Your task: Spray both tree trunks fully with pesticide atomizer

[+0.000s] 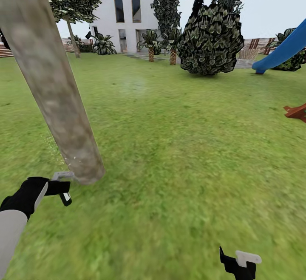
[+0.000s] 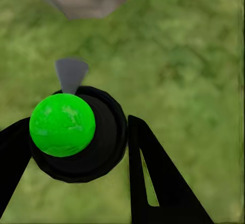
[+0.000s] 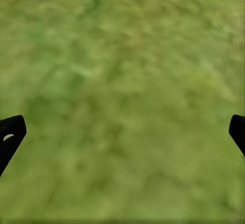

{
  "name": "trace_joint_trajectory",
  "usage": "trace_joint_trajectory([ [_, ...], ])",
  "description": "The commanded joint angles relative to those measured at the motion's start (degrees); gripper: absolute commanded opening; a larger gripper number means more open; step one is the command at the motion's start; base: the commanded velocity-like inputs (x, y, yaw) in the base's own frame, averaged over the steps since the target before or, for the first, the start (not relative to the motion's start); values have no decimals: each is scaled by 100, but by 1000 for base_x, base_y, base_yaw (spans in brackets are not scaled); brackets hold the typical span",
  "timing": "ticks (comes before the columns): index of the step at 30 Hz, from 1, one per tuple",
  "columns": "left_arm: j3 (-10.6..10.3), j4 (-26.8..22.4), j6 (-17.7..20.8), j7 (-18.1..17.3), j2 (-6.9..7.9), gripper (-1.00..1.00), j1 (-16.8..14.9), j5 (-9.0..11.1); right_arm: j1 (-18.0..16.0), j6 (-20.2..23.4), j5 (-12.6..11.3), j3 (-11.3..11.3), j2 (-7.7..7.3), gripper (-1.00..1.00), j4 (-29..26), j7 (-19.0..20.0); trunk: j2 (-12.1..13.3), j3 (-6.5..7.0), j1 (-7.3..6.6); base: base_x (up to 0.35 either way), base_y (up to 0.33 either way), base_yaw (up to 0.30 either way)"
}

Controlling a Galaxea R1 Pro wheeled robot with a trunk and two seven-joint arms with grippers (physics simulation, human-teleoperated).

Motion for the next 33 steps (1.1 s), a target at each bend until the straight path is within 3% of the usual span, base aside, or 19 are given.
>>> trace_joint_trajectory([
  [1, 23, -13, 27, -100, -5, -100, -7, -62, -3, -12, -16, 36, 0, 100, 2, -26, -2, -5, -1, 0, 0, 4],
  [5, 1, -541, 58, -139, -187, -100, -7, -83, -3, -12, -15, 36, 0, 100, 2, -27, -2, -5, -1, 0, 0, 191],
  [12, 31, -755, 111, -147, -142, -100, 26, -92, -3, -12, -15, 36, 0, 100, 2, -26, -2, -5, -1, -123, 0, 148],
  [15, 3, -842, 117, -145, -226, -100, 11, -89, -3, -12, -16, 36, 0, 100, 2, -26, -2, -5, -1, -17, 0, 4],
  [17, -6, -1049, 166, -140, -358, -100, -29, -80, -3, -12, -15, 36, 0, 100, 2, -26, -2, -5, -1, -2, 0, 0],
  [19, -2, -1158, 345, -146, -354, -100, -120, -75, -3, -12, -13, 36, 0, 100, 2, -26, -2, -5, -1, 0, 0, 0],
  [21, 26, -1168, 494, -153, -154, -100, -265, -106, -3, -12, -12, 36, 0, 100, 2, -26, -2, -5, -1, 0, 0, 0],
  [22, 29, -1162, 516, -166, 293, -100, -258, -64, -3, -12, -9, 36, 0, 100, 2, -26, -2, -5, -1, 0, 0, 0],
  [23, 17, -1163, 499, -172, 482, -100, -241, -60, -3, -10, -8, 36, 0, 100, 2, -26, -2, -5, -1, 0, 0, 0],
  [26, -244, -1158, 473, -606, 464, -100, -229, -88, -3, -12, -8, 36, 0, 100, 2, -26, -2, -5, -1, 0, 0, 21],
  [28, -396, -1160, 484, -680, 457, -100, -231, -100, -3, -12, -11, 36, 0, 100, 2, -26, -2, -5, -1, 0, 0, 179],
  [33, -437, -1121, 449, -713, 528, -100, -59, -129, -3, -12, -11, 36, 0, 100, 2, -26, -2, -5, -1, 0, 0, 144],
])
